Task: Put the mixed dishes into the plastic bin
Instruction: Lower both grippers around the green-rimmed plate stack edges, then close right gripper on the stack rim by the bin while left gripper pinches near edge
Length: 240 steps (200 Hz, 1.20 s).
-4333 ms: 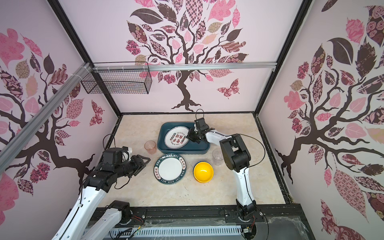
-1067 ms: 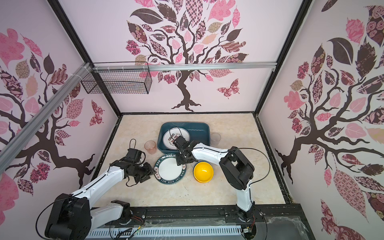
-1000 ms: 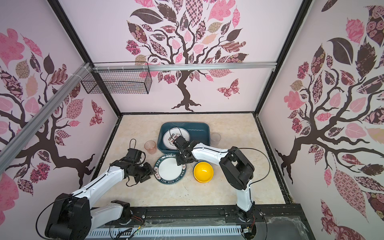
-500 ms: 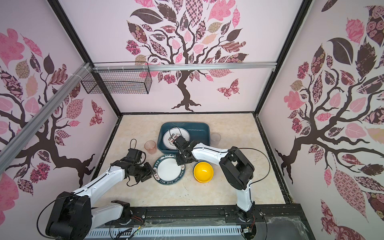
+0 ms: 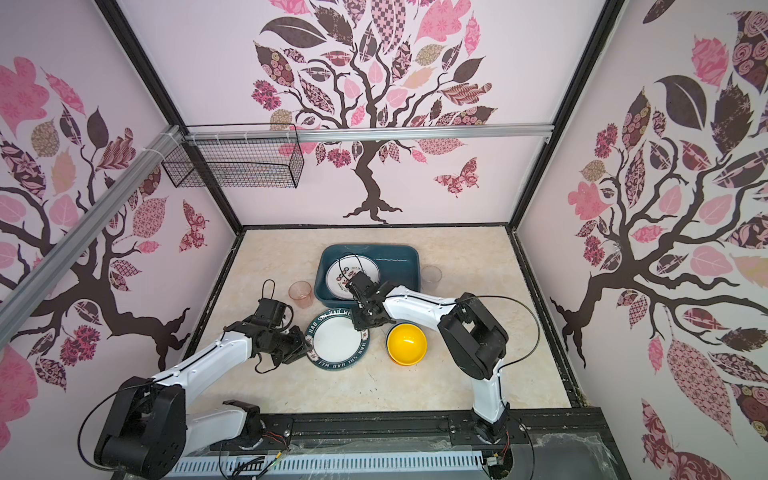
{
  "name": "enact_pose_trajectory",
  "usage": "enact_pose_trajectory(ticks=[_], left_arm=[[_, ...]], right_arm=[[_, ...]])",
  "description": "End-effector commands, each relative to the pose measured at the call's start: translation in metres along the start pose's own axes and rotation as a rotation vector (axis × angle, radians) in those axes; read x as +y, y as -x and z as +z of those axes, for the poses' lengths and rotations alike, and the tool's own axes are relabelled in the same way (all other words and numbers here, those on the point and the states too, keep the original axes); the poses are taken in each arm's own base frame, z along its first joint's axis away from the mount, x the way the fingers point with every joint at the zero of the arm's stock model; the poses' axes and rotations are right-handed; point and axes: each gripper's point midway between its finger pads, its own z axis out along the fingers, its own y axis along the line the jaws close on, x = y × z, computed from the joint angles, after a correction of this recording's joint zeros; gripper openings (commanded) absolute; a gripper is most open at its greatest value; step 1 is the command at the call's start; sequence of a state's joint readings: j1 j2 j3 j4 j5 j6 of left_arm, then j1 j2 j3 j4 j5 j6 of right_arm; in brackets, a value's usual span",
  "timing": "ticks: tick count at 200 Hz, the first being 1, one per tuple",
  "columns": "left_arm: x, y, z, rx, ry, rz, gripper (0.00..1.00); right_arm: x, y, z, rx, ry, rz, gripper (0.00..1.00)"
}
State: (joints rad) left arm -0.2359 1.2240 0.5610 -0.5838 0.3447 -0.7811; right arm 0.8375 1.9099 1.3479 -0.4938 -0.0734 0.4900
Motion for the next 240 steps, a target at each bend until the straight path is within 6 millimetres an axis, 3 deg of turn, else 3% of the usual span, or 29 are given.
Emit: enact_pose_trajectory(ticks=[1,66,160,240], left_arm=[[0.0054,-0.0043,0.0052,0.012,0.008,0.008,0.30],[0.0059,-0.0050,0.0064,0.017,0.010,0.010,0.27],[0.0063,-0.0051,0.0057,0.015,0.012,0.008,0.26],[0.0071,-0.0054,0.0051,0.014,0.015,0.006,0.26]], right_arm=[[0.0044,-0.0069,0.0130,0.041,-0.001,-0.021,0.36],[0.0064,-0.0088,0.0150,0.049,0.003,-0.032,0.29],[0.0063,-0.0096,0.0176,0.052,-0.004,-0.034,0.26],[0.0085,-0.0120,0.0203,0.060,0.000,-0.052,0.16]])
